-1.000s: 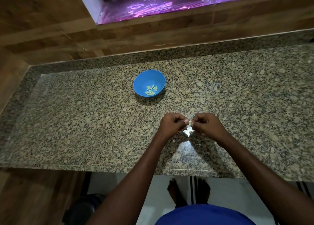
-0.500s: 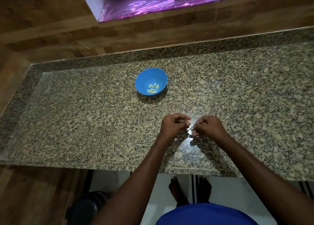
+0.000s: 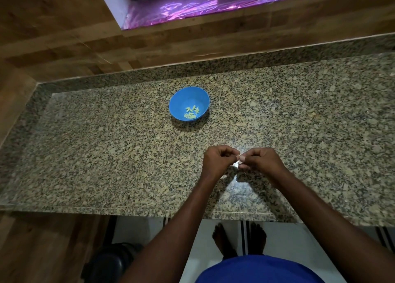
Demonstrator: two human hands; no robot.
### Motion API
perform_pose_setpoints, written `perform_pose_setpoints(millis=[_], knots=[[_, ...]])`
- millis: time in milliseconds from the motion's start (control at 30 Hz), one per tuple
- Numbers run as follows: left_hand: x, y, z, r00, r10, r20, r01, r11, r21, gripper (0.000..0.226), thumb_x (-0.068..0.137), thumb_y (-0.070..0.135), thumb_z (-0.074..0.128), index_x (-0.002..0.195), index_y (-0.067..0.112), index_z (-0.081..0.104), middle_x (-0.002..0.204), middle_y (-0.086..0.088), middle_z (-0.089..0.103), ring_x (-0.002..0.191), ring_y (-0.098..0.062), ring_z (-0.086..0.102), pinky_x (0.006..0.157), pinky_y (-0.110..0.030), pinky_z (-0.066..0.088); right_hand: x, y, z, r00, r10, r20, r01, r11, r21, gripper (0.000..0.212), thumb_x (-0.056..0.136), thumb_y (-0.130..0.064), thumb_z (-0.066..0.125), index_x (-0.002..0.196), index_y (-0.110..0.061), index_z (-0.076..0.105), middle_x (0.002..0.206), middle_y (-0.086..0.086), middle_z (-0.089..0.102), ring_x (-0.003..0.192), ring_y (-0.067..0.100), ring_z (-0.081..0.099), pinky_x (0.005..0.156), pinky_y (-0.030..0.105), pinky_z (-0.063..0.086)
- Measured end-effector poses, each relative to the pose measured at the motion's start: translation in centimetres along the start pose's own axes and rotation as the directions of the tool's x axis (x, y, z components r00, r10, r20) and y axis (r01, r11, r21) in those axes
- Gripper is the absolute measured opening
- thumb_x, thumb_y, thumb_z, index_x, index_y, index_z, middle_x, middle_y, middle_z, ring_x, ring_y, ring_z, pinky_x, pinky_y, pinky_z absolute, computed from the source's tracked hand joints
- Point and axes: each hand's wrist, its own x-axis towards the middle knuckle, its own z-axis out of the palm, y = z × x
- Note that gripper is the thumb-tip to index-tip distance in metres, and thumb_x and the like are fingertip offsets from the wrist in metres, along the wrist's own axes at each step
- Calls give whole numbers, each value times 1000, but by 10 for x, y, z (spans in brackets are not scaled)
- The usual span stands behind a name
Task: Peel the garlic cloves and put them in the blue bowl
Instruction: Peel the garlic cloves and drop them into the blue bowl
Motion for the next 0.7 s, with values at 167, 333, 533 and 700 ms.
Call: perform_pose_setpoints(millis=[167, 333, 533, 700], knots=[[3, -1, -10, 991, -50, 123, 55, 998, -34, 11, 79, 5, 81, 90, 5, 79, 84, -14, 76, 73, -16, 67, 71, -33, 57, 4, -9, -7, 992, 53, 110, -37, 988, -148, 10, 84, 0, 75, 82, 8, 70, 74, 21, 72, 67, 25, 73, 62, 25, 57], [2, 6, -19, 971, -50, 233, 63, 997, -48, 17, 81, 4, 80, 97, -1, 77, 84, -12, 74, 73, -11, 65, 68, -21, 52, 9, -14, -12, 962, 176, 210, -156, 982, -110, 12, 88, 9, 65, 77, 5, 66, 62, 12, 68, 60, 20, 70, 62, 24, 58], [5, 7, -24, 935, -126, 330, 163, 983, -88, 15, 84, 2, 76, 99, 1, 76, 87, -13, 72, 82, -21, 62, 75, -28, 51, 11, -20, -11, 941, 243, 236, -225, 969, -100, 12, 89, 12, 61, 79, 8, 66, 70, 17, 71, 61, 22, 73, 55, 22, 57], [7, 7, -25, 904, -172, 391, 239, 963, -127, 14, 87, 2, 73, 101, 5, 76, 98, -16, 72, 95, -26, 63, 88, -35, 50, 14, -20, -15, 892, 351, 283, -359, 933, -25, 15, 95, 8, 55, 84, 5, 66, 81, 16, 70, 73, 19, 73, 60, 19, 59]])
